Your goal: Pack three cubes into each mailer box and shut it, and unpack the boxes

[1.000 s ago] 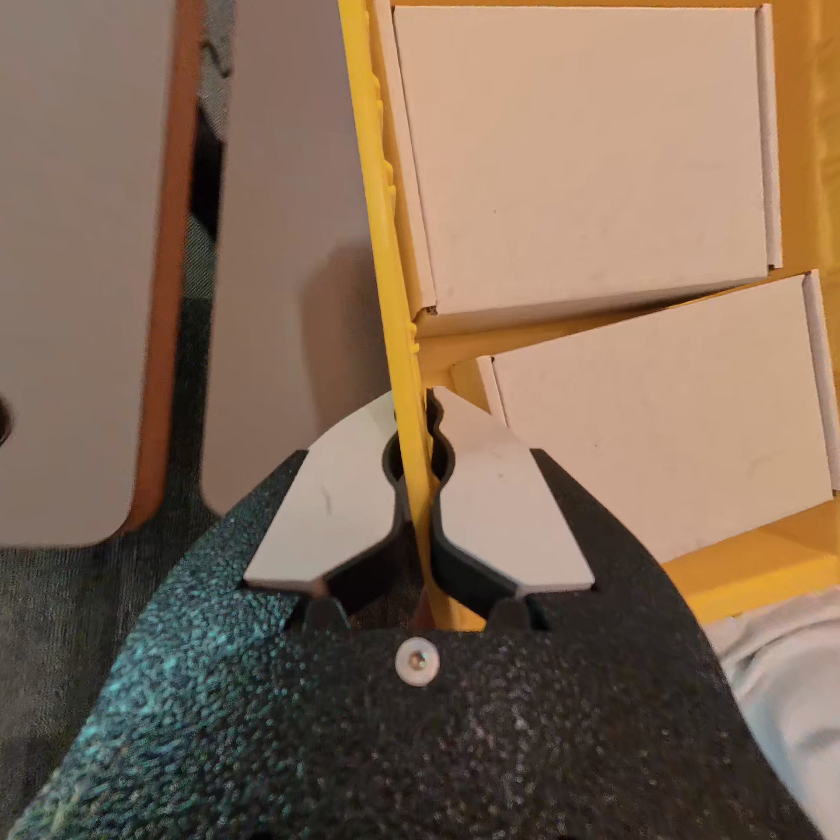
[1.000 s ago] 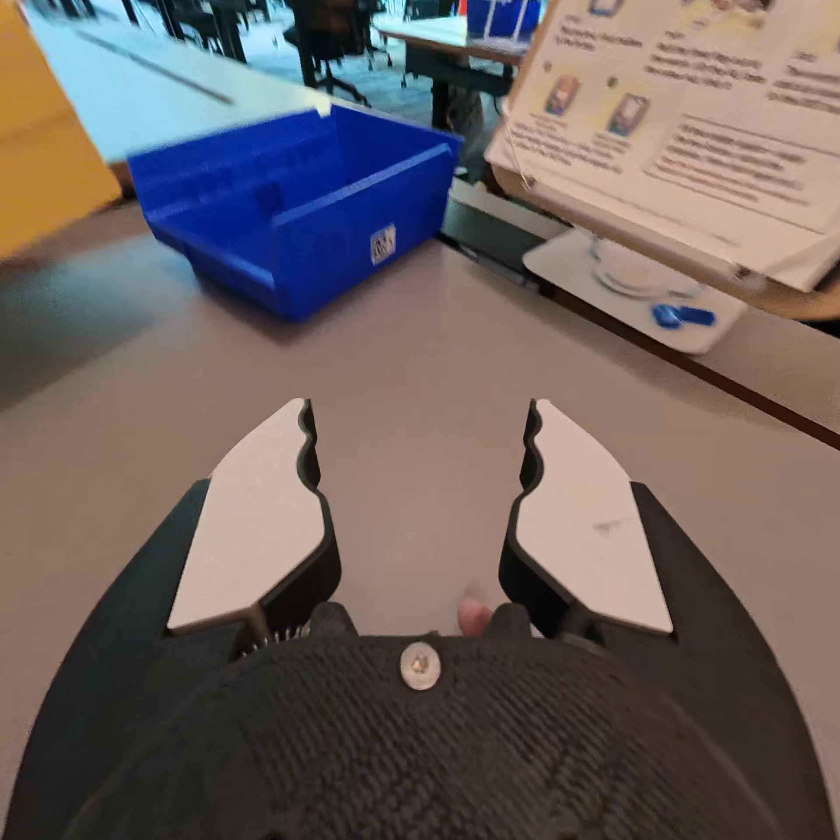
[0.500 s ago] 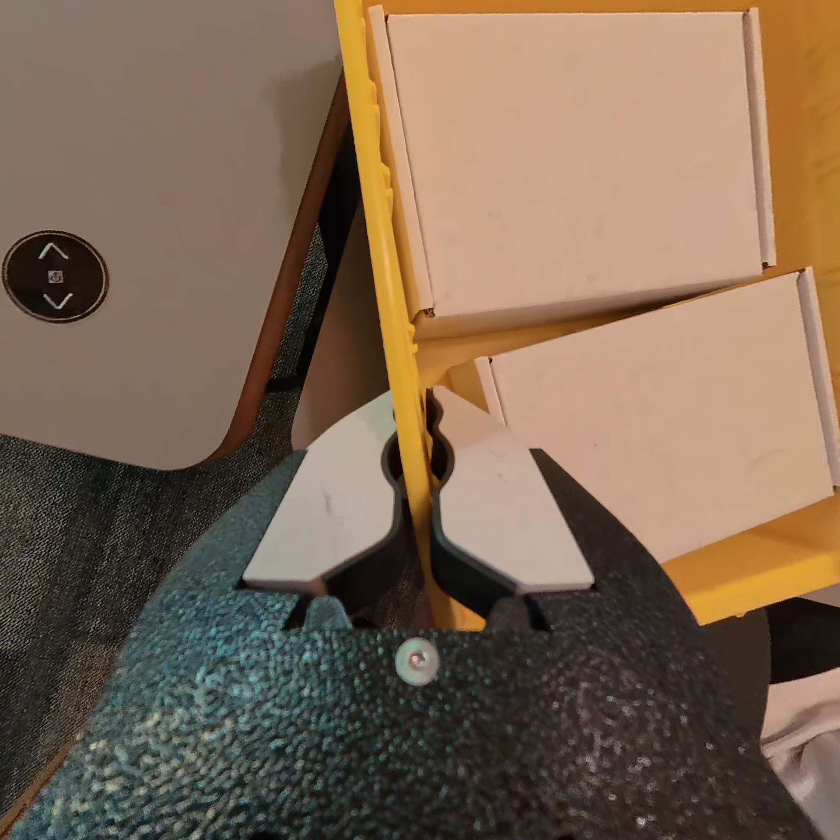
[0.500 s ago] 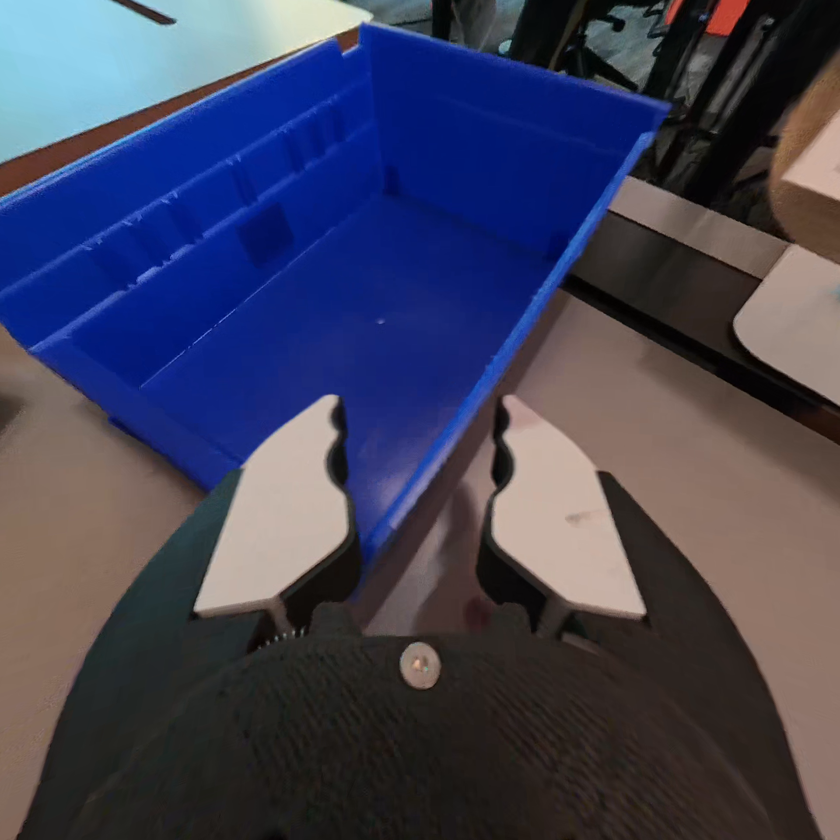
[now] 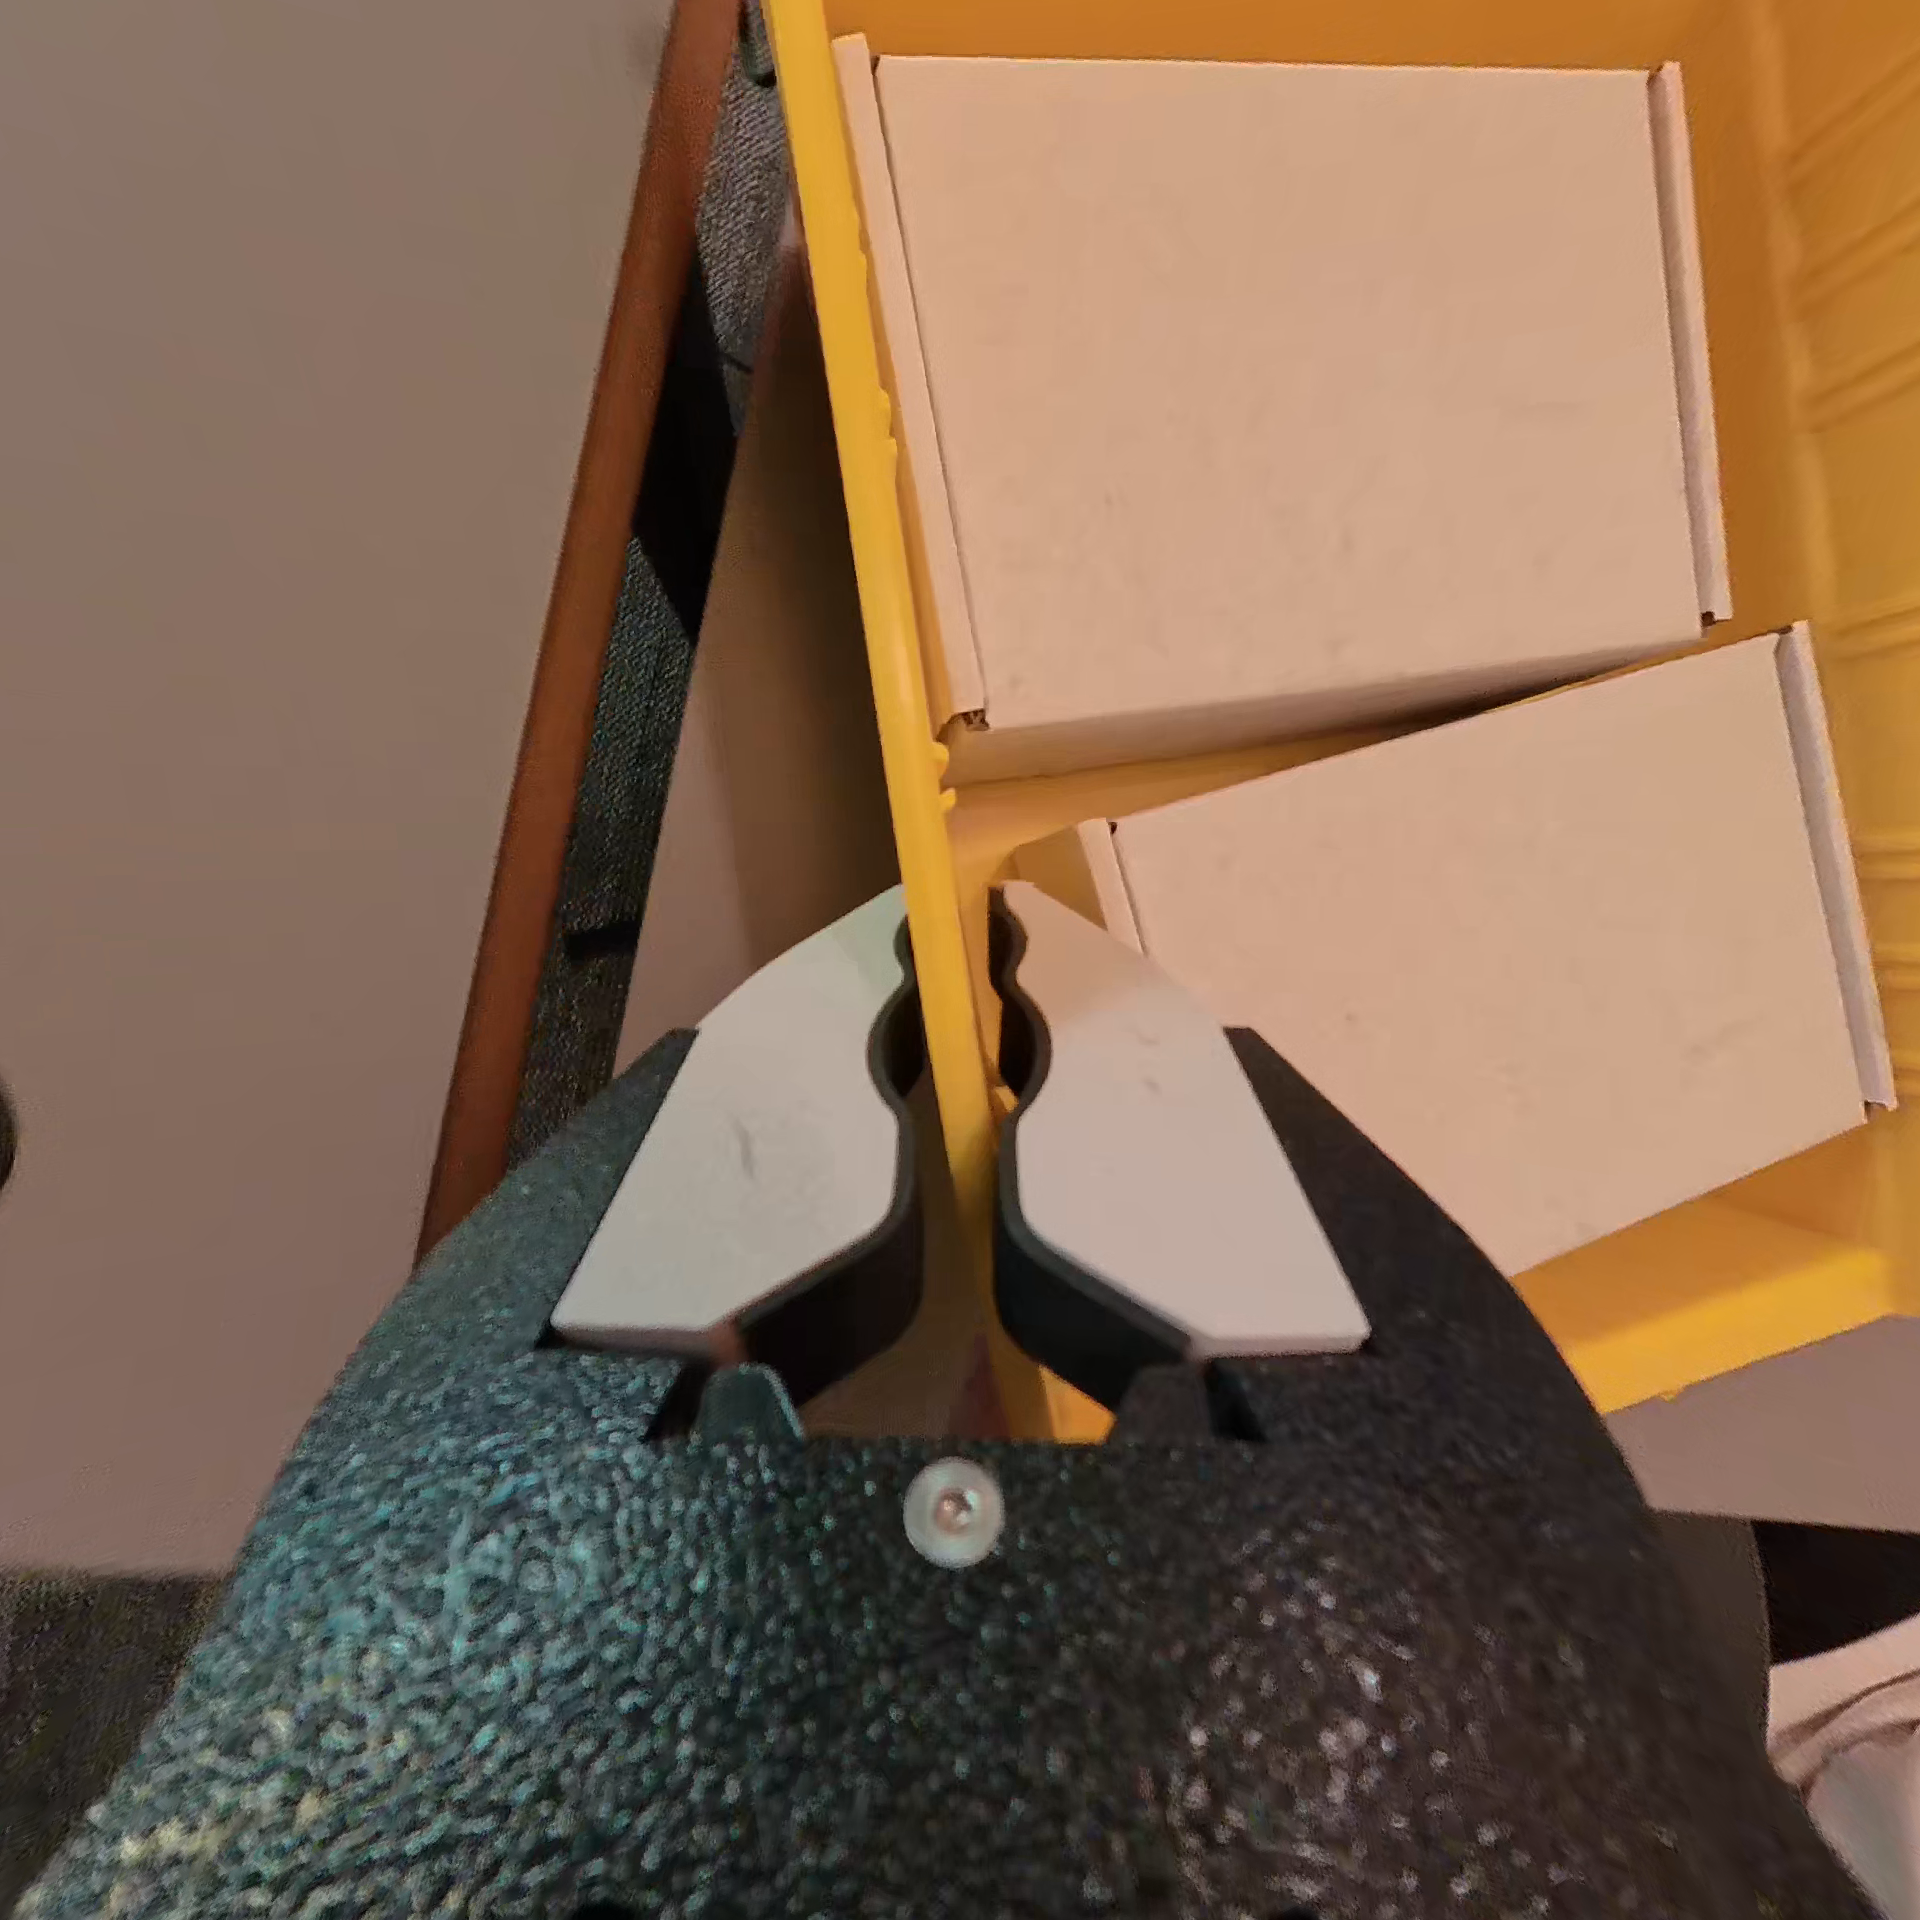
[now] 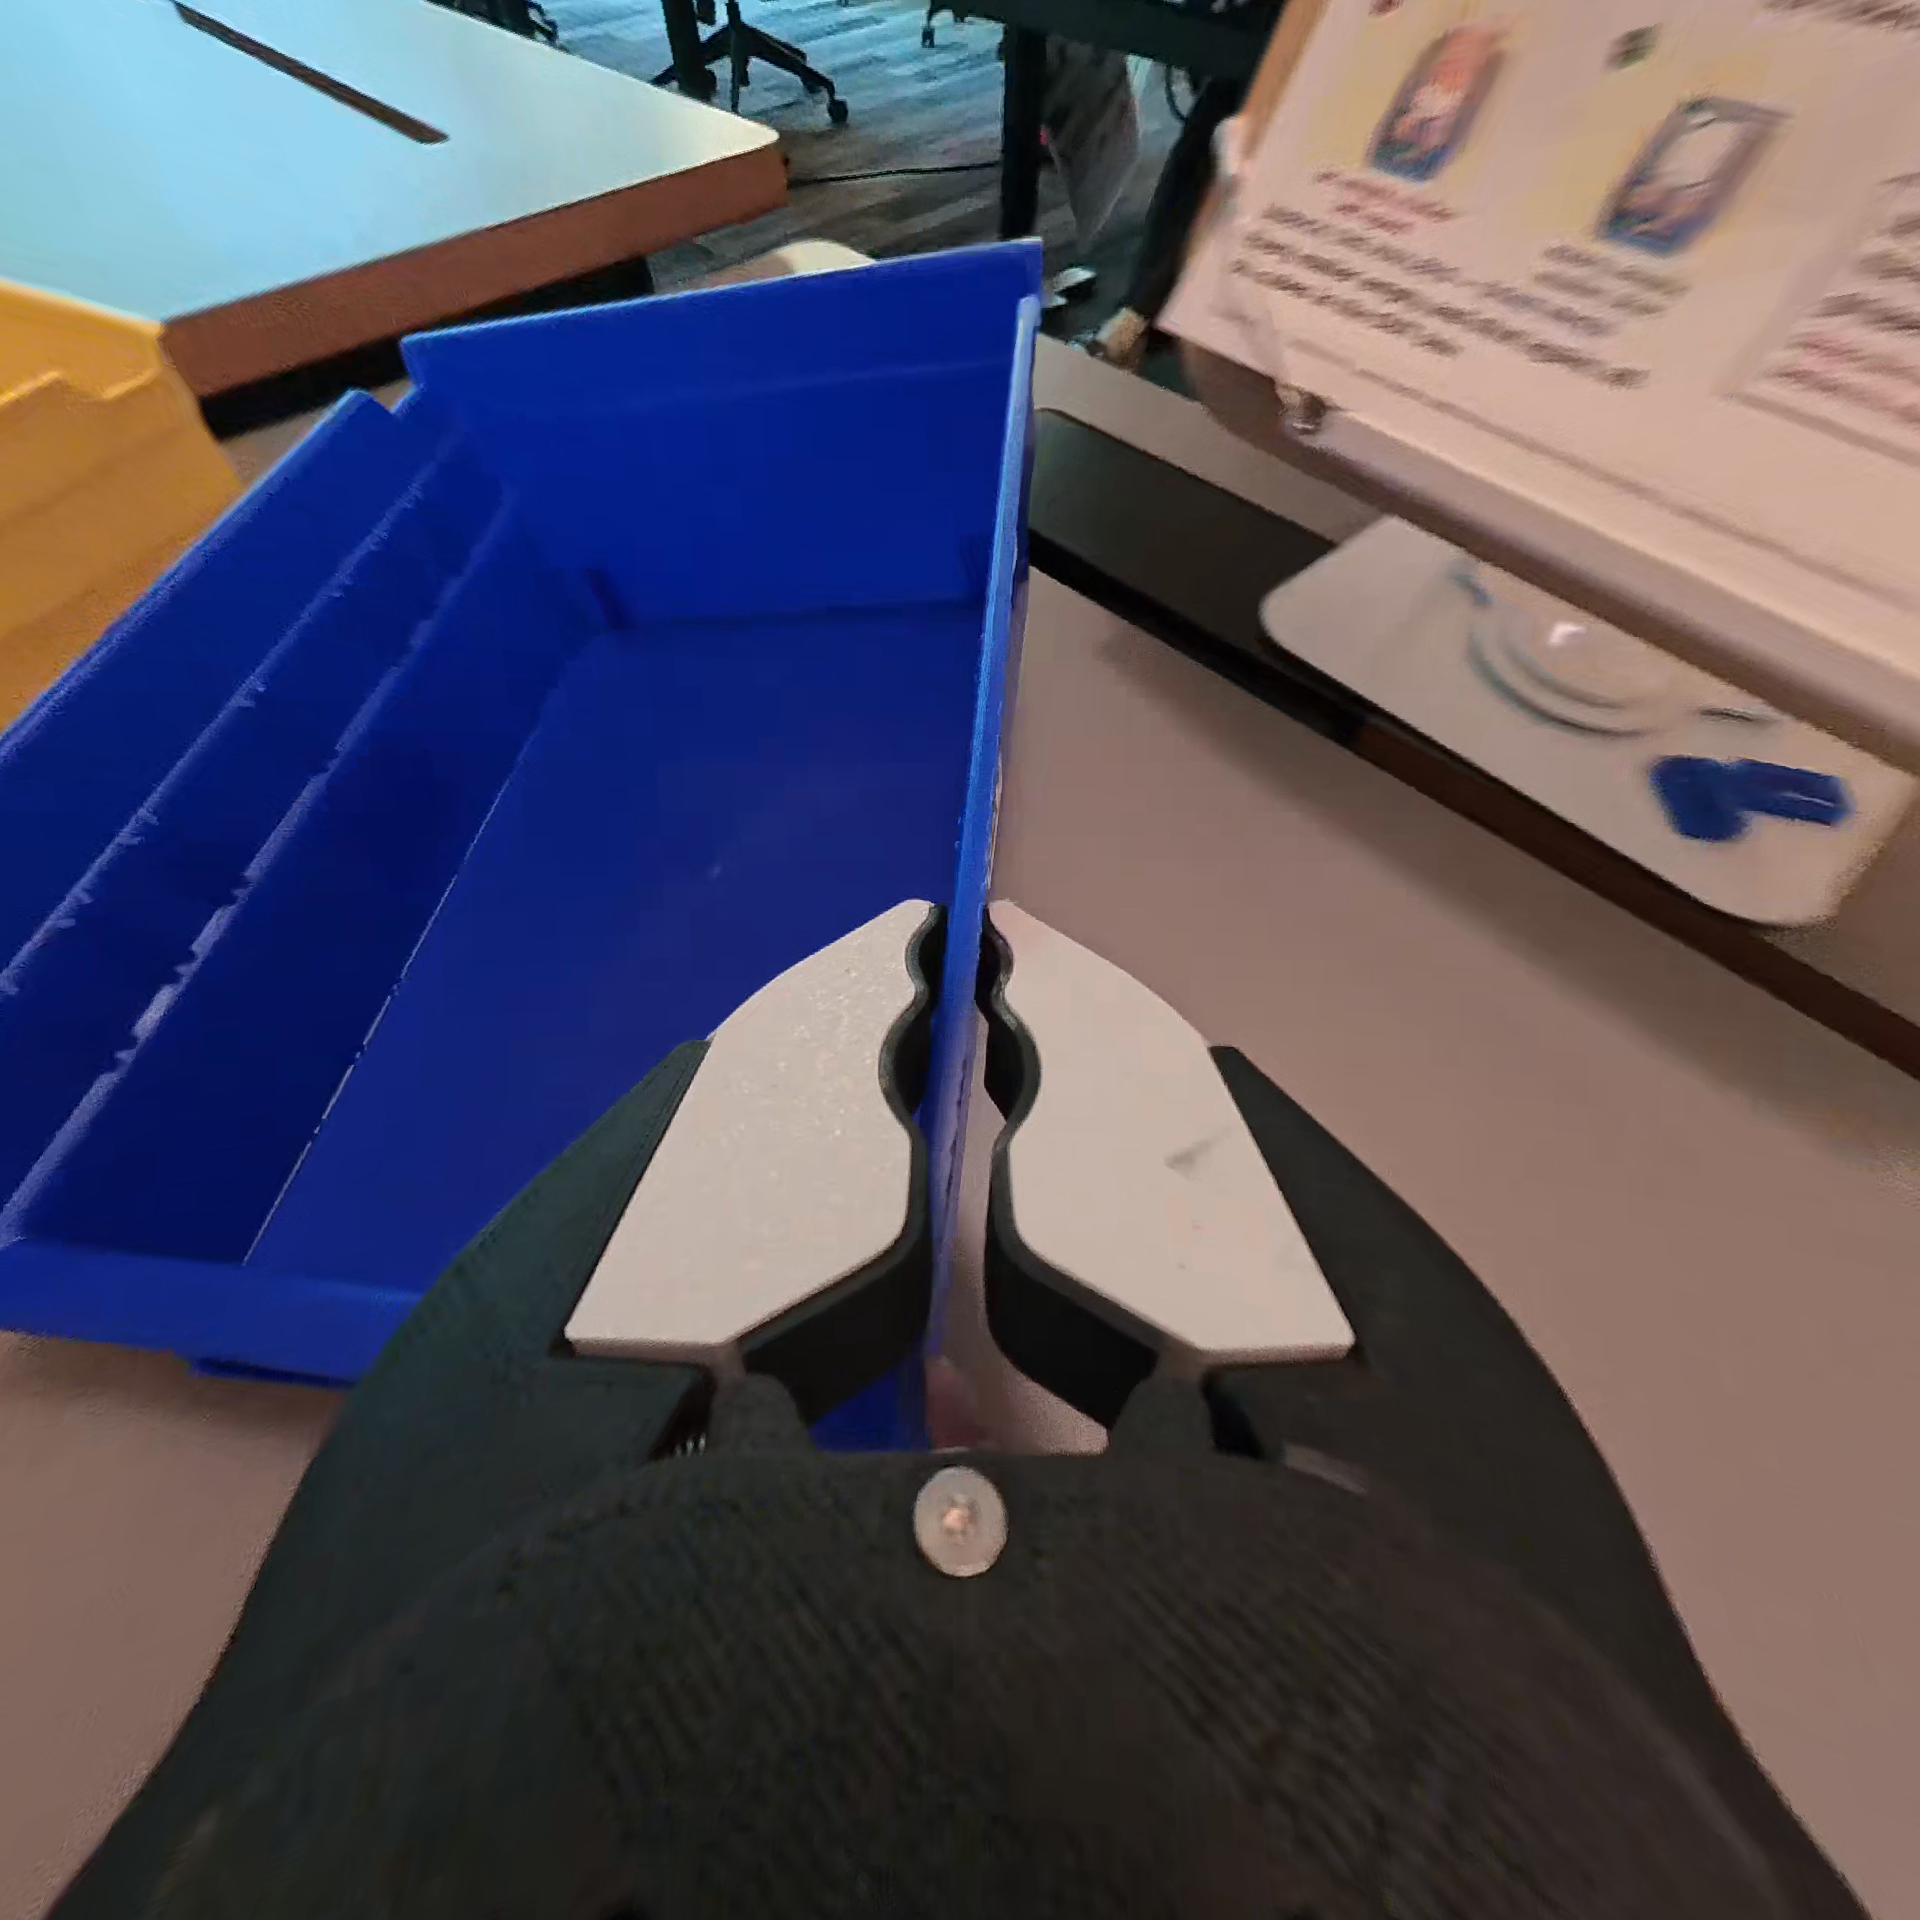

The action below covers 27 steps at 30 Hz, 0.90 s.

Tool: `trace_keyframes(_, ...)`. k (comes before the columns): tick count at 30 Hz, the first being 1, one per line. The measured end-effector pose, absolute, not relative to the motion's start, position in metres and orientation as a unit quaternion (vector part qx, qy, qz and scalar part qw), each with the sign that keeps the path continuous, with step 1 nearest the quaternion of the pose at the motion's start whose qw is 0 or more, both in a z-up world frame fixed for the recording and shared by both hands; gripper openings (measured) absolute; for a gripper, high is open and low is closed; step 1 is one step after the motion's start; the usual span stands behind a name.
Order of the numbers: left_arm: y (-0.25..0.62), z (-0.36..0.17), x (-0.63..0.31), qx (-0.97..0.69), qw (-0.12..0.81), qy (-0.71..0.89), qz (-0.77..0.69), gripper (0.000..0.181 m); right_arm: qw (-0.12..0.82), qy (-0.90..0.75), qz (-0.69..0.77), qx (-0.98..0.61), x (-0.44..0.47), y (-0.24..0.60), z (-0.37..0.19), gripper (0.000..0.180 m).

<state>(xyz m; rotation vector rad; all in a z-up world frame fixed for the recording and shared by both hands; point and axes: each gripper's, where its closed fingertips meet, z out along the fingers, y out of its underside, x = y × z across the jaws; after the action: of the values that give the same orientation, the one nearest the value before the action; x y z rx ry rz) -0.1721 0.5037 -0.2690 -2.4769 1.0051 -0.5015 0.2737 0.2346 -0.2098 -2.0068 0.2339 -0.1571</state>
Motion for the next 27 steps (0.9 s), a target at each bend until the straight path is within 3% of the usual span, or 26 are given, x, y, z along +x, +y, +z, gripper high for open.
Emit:
trace_keyframes(8, 0.511, -0.264, -0.064, -0.857, 0.201, 0.43, -0.2, 0.011, 0.555, 0.192, -0.137, -0.798, 0.342, 0.016, -0.174, 0.004)
trace_keyframes(15, 0.509, -0.27, 0.047, -0.833, 0.186, 0.474, -0.218, 0.01, 0.541, 0.368, -0.175, -0.736, 0.425, -0.143, -0.187, 0.004)
trace_keyframes(21, 0.516, -0.27, 0.112, -0.822, 0.214, 0.488, -0.201, 0.01, 0.488, 0.452, -0.188, -0.723, 0.464, -0.195, -0.228, 0.006)
trace_keyframes(27, 0.527, -0.249, 0.146, -0.78, 0.291, 0.503, -0.232, 0.008, 0.506, 0.457, -0.194, -0.705, 0.488, -0.187, -0.236, 0.005)
